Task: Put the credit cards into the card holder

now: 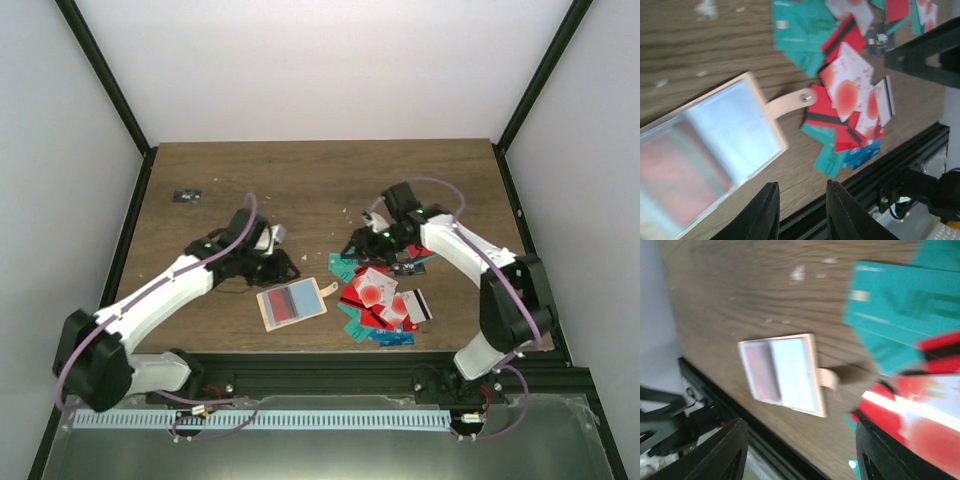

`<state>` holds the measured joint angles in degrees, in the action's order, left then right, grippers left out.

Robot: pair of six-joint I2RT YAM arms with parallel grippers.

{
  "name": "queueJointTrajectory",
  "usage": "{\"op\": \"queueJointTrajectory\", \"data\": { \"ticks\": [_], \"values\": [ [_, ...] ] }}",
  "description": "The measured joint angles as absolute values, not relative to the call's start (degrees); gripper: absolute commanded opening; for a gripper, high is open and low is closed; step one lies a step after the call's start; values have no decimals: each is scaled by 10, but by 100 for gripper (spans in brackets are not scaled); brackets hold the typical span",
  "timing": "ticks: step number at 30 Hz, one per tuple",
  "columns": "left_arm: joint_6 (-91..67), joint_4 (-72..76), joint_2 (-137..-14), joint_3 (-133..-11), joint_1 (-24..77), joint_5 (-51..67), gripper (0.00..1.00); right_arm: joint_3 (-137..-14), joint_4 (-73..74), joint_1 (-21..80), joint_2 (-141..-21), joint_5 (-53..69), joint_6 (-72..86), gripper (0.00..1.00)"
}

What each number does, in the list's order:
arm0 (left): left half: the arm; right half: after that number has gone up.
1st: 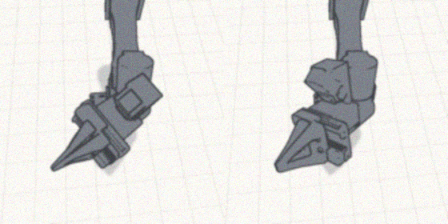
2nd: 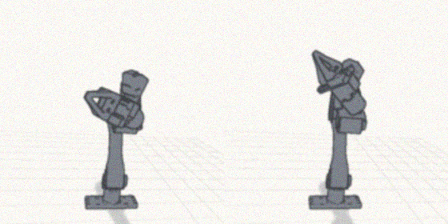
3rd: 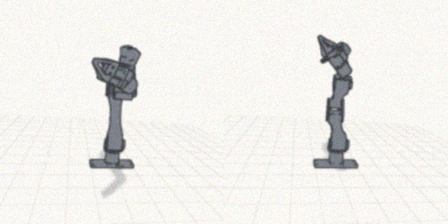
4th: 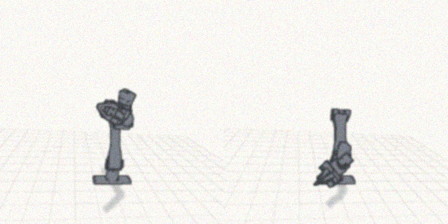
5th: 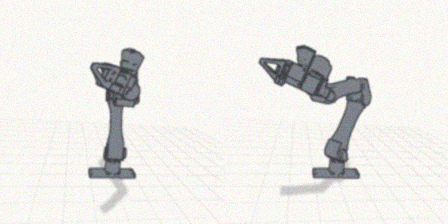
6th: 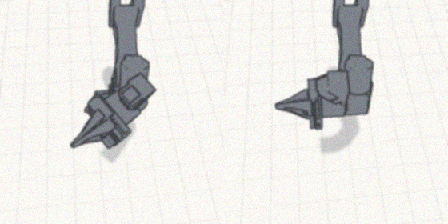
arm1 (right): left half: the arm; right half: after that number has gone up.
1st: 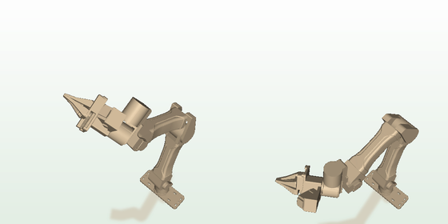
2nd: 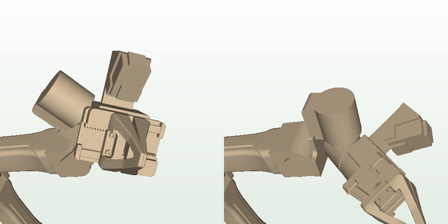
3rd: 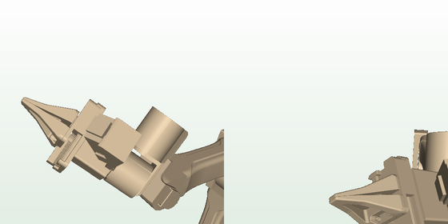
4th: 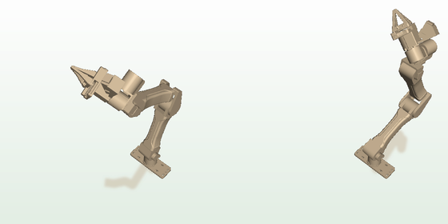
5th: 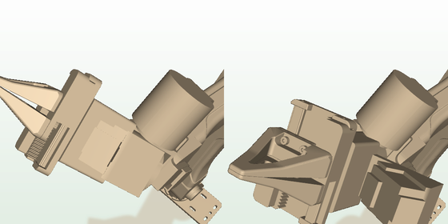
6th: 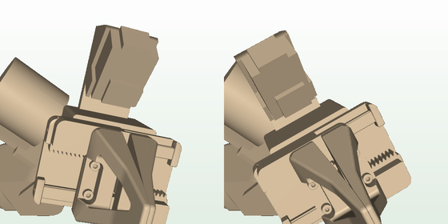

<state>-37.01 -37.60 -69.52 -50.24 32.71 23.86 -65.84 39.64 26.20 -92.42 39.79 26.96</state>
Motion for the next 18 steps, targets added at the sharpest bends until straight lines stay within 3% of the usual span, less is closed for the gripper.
{"op": "queueJointTrajectory", "data": {
  "ticks": [7, 11, 18],
  "values": [
    [-350, -319, -874, -635, 402, 267, 28, -560, 413, 147, -865, 326, 274, 69],
    [-329, -317, -976, -705, 426, 274, 33, -507, 413, 118, -851, 296, 281, 72],
    [-269, -352, -1121, -823, 430, 277, 50, -437, 385, 110, -834, 316, 289, 64]
  ]
}}
